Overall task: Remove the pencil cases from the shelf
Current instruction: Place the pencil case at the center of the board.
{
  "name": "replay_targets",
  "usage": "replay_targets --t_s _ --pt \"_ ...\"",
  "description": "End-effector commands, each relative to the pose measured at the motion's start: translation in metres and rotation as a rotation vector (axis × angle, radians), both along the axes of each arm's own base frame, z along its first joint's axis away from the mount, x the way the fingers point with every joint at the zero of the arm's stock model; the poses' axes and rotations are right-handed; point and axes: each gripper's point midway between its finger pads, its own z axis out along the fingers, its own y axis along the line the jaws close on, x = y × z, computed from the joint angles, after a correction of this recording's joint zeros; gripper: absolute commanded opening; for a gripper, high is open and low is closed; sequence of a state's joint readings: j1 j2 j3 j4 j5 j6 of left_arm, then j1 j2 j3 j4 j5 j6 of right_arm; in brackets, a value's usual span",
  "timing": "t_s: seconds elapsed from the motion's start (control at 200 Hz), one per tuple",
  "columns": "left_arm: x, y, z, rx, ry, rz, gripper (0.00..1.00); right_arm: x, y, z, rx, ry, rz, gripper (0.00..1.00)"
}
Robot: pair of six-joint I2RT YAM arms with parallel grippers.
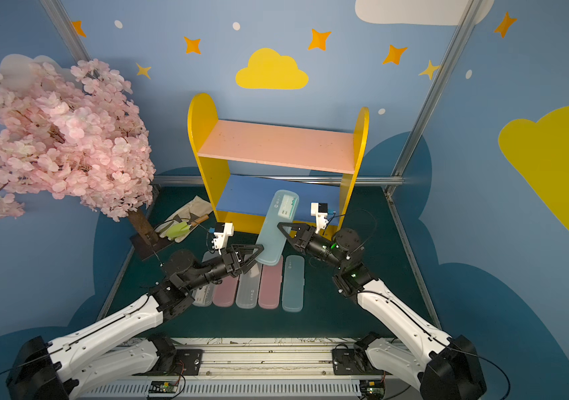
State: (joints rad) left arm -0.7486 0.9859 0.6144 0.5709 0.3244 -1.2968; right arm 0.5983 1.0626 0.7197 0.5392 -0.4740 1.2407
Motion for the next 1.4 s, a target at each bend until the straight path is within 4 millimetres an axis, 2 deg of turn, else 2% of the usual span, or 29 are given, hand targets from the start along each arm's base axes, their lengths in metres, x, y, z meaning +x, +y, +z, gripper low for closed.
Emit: replay_targets --t_s 0.0,0.12,0.15,0.3,0.451,0.511,0.521,0.546,0.741,0.836,1.156,1.392 --pt "0.004 0.007 0.009 0.036 -0.031 0.056 0.85 -0.002 -0.003 -0.002 -0.024 -0.030 -0.012 0.14" --pt "0.011 0.027 -0.006 0.164 -0.021 0.173 0.94 -0.004 -0.013 -0.021 -0.142 -0.039 -0.042 0.12" --pt "0.011 0.033 -0.013 0.202 -0.011 0.198 0.95 -0.005 -0.016 -0.032 -0.189 -0.022 -0.053 0.12" --pt "0.012 0.063 -0.040 0.339 0.005 0.316 0.97 -0.009 -0.040 -0.070 -0.392 -0.024 -0.095 0.12" --pt "0.008 0.084 -0.053 0.418 -0.007 0.380 0.97 -0.016 -0.071 -0.112 -0.560 0.024 -0.112 0.12" --pt "0.006 0.090 -0.056 0.435 -0.015 0.398 0.97 -0.020 -0.083 -0.125 -0.617 0.041 -0.115 0.12" --pt "0.006 0.091 -0.057 0.438 -0.014 0.402 0.97 -0.022 -0.086 -0.135 -0.636 0.061 -0.111 0.12" --pt "0.006 0.093 -0.059 0.443 -0.016 0.410 0.98 -0.025 -0.091 -0.145 -0.662 0.079 -0.110 0.12" --pt "0.008 0.100 -0.068 0.462 -0.015 0.439 1.00 -0.030 -0.120 -0.187 -0.734 0.178 -0.120 0.12" --pt "0.010 0.098 -0.070 0.469 -0.010 0.433 1.00 -0.028 -0.126 -0.201 -0.734 0.220 -0.110 0.12" --pt "0.010 0.099 -0.075 0.472 -0.010 0.438 1.00 -0.021 -0.127 -0.238 -0.792 0.309 -0.012 0.13" --pt "0.009 0.101 -0.078 0.471 -0.005 0.440 1.00 -0.015 -0.121 -0.253 -0.802 0.321 0.079 0.13"
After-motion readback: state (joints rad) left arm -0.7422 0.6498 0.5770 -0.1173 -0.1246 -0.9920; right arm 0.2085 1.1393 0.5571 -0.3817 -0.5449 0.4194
